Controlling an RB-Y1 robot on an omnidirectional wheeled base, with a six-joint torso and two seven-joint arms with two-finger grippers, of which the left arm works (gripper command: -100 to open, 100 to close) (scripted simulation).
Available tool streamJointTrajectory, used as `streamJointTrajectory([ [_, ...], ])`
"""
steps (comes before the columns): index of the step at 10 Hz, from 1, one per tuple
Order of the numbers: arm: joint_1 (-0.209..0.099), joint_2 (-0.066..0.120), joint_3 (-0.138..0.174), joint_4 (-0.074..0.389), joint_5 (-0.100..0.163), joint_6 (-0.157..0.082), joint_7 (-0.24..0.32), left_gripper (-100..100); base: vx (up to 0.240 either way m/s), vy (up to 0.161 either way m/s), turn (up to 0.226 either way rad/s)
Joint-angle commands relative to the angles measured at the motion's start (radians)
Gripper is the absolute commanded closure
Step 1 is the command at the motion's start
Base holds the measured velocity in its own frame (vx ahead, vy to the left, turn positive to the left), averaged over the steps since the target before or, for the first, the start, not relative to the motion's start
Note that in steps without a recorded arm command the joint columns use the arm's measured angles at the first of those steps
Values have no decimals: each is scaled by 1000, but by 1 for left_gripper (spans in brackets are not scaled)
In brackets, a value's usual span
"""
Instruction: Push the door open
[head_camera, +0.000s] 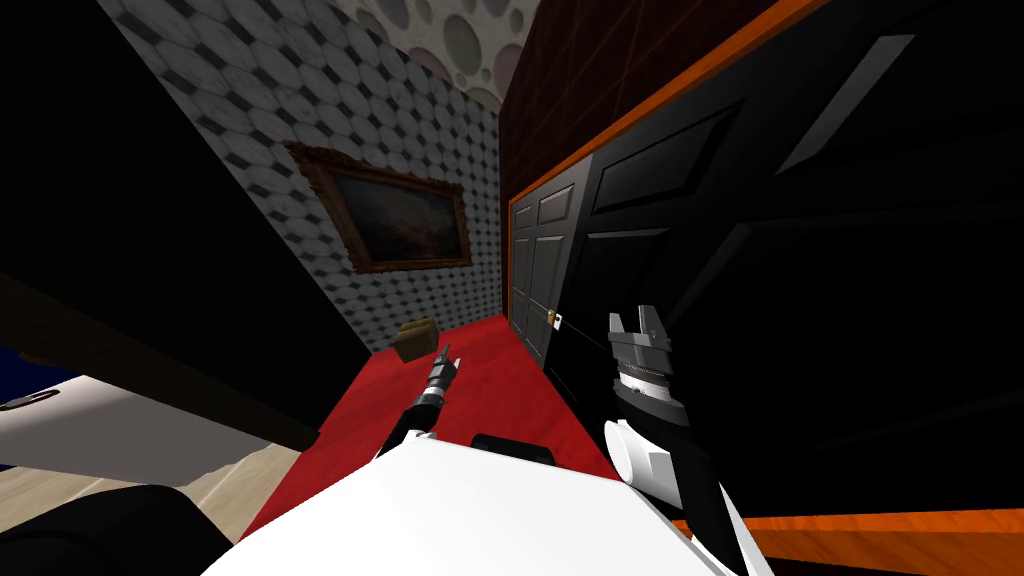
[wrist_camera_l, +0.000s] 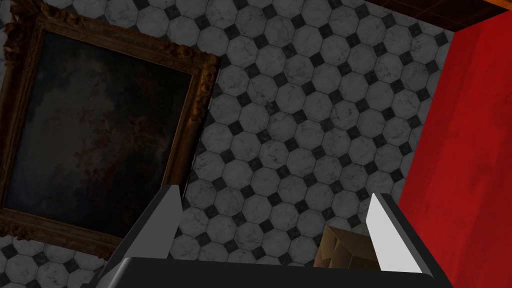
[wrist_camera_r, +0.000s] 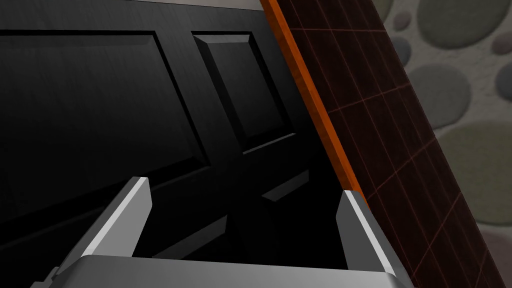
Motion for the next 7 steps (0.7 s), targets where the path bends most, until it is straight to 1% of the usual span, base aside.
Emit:
streamJointTrajectory([
  [1, 10, 10, 2, 19, 20, 28, 0, -100, 94, 17, 59],
  [3, 14, 13, 3, 45, 41, 65, -5, -100, 97, 4, 47],
  [4, 17, 15, 4, 72, 61, 101, -10, -100, 158, 8, 109],
  [5, 17, 15, 4, 72, 61, 101, -10, -100, 113, -1, 41],
  [6, 19, 16, 5, 85, 72, 119, -13, -100, 66, -2, 32],
  [7, 23, 18, 6, 115, 94, 159, -18, -100, 115, -7, 87],
])
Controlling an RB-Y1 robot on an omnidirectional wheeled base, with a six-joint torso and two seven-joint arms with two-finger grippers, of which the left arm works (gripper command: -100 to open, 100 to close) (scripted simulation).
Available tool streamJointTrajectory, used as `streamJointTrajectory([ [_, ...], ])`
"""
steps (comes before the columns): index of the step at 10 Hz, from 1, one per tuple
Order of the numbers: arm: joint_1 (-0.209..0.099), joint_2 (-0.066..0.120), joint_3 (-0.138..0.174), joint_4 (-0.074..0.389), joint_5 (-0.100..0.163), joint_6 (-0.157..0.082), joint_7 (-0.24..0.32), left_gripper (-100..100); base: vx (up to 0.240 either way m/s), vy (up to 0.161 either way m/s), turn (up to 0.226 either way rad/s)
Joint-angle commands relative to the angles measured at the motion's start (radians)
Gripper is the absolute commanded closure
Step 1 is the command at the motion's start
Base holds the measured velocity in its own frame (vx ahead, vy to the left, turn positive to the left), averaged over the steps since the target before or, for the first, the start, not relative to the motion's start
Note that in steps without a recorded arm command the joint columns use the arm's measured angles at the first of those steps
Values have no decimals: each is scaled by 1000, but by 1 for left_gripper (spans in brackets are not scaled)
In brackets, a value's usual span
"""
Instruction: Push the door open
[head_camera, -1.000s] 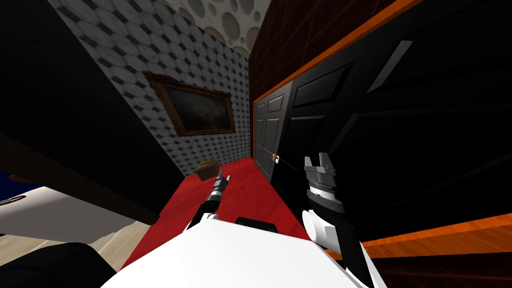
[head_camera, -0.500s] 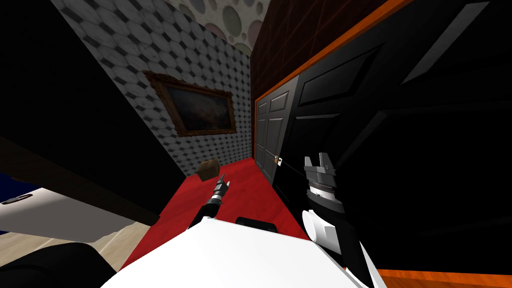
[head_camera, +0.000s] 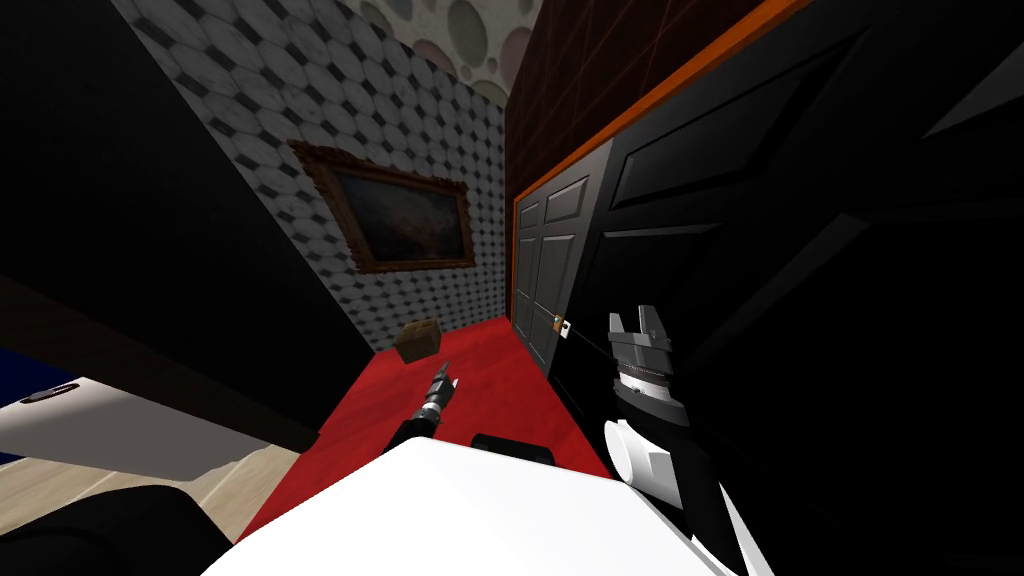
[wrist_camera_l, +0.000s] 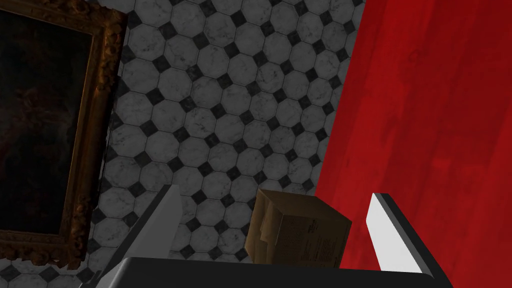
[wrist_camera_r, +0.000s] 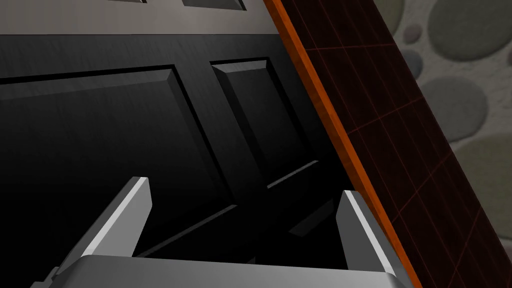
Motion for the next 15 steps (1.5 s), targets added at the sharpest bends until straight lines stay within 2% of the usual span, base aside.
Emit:
streamJointTrajectory([
  [1, -11, -8, 6, 17, 9, 34, -8, -100, 101, 8, 53],
  [13, 14, 1, 13, 198, 149, 280, -42, -100, 98, 4, 62],
  [14, 14, 1, 13, 198, 149, 280, -42, -100, 61, -5, 27],
  [15, 17, 1, 14, 213, 161, 301, -46, -100, 63, -4, 44],
])
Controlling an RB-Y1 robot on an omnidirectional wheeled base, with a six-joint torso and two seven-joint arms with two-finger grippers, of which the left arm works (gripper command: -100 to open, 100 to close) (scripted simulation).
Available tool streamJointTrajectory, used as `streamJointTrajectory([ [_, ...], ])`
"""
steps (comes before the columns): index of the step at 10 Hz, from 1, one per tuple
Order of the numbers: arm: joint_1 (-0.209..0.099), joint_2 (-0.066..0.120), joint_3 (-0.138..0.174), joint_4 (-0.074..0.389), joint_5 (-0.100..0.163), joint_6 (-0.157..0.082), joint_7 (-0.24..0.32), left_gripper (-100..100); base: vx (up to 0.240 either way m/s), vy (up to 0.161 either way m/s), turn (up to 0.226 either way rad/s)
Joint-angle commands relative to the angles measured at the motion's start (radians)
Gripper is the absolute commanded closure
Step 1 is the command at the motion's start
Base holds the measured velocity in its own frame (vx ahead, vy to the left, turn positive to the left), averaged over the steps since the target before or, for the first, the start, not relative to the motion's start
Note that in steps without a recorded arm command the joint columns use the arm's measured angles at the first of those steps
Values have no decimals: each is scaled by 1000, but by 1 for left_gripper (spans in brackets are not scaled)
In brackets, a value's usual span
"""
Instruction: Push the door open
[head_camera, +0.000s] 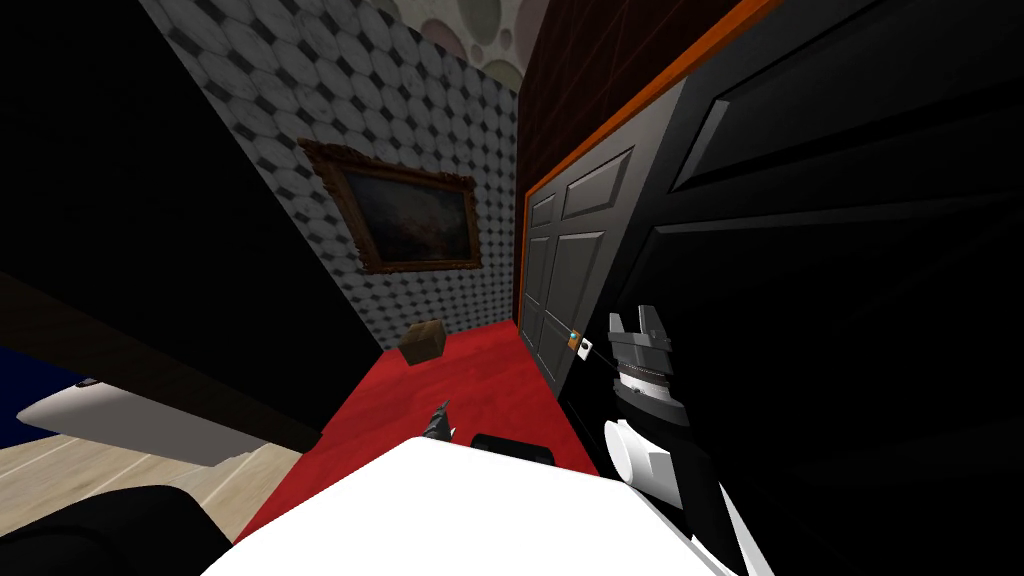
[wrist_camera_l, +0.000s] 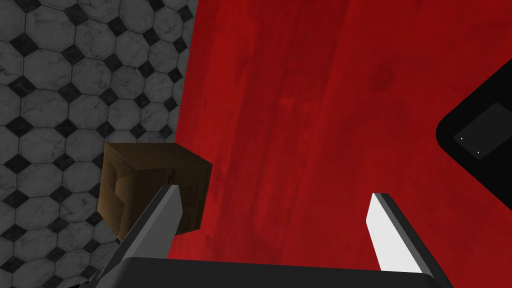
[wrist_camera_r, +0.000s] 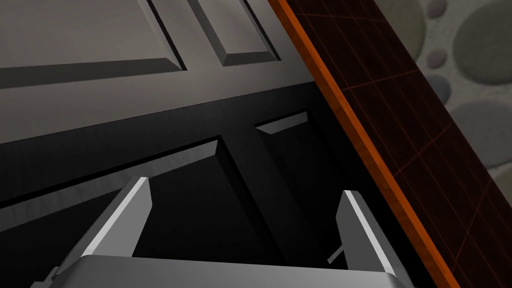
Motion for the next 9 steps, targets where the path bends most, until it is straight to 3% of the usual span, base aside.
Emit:
streamJointTrajectory([
  [1, 2, 1, 2, 25, 18, 33, -4, -100, 85, 0, 61],
  [2, 4, 1, 2, 41, 30, 54, -7, -100, 105, 0, 61],
  [3, 4, 1, 2, 41, 30, 54, -7, -100, 66, -10, 27],
  [9, 17, 3, 6, 137, 104, 185, -25, -100, 92, -8, 65],
])
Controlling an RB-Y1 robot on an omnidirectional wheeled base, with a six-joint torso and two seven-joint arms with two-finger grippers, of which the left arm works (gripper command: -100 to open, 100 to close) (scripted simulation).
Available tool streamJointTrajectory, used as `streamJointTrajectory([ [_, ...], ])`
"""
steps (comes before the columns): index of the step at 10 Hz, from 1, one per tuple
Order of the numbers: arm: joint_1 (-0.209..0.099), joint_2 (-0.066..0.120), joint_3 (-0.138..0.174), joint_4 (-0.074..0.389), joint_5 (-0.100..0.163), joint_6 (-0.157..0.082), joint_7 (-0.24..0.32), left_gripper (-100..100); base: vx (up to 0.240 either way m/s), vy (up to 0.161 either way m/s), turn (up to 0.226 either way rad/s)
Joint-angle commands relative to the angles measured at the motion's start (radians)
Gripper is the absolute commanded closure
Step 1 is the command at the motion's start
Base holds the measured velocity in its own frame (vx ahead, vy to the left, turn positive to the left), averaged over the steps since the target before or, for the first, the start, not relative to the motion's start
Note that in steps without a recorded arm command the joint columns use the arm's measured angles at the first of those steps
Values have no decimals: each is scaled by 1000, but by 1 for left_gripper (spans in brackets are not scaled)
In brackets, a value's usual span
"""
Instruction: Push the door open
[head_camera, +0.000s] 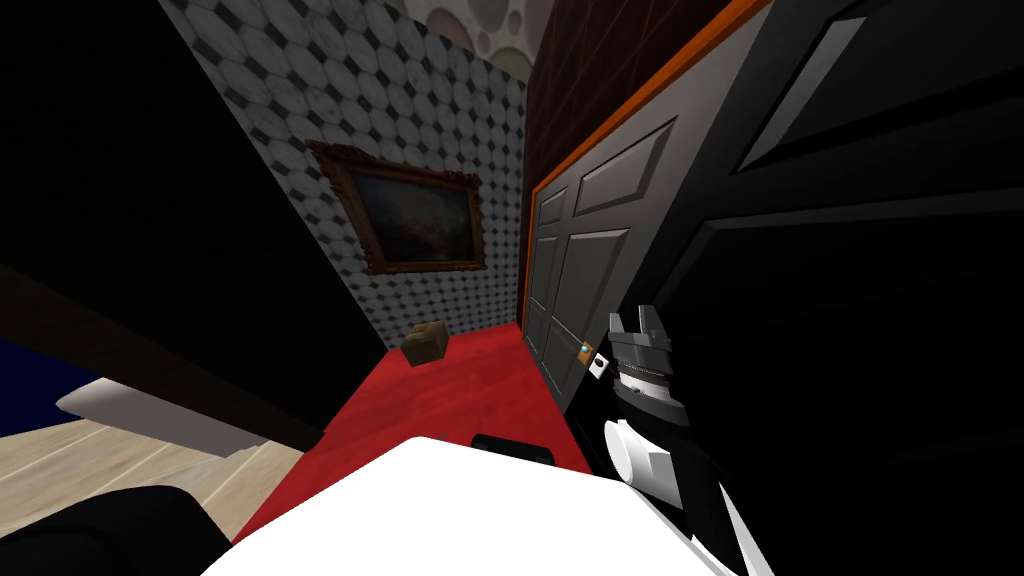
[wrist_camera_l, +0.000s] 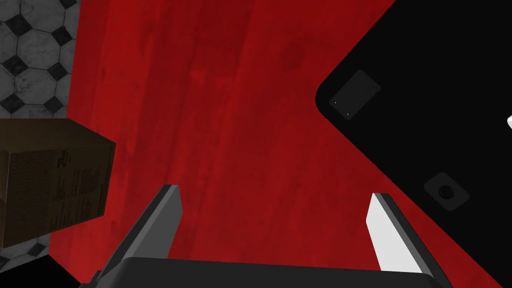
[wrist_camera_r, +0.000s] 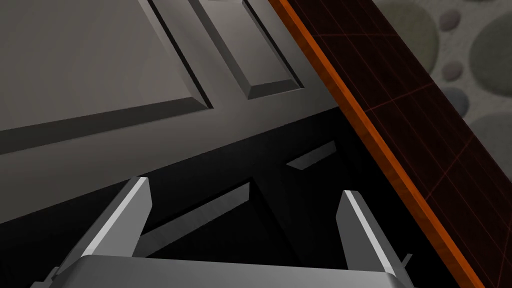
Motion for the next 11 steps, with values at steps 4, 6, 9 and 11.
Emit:
streamJointTrajectory([
  [4, 12, -1, 2, 73, 57, 104, -15, -100, 97, -8, 68],
  [6, 17, -1, 4, 106, 81, 148, -21, -100, 101, -16, 68],
  [9, 21, -2, 5, 138, 106, 192, -27, -100, 68, -11, 47],
  [11, 26, -2, 6, 170, 131, 235, -33, -100, 87, -21, 72],
])
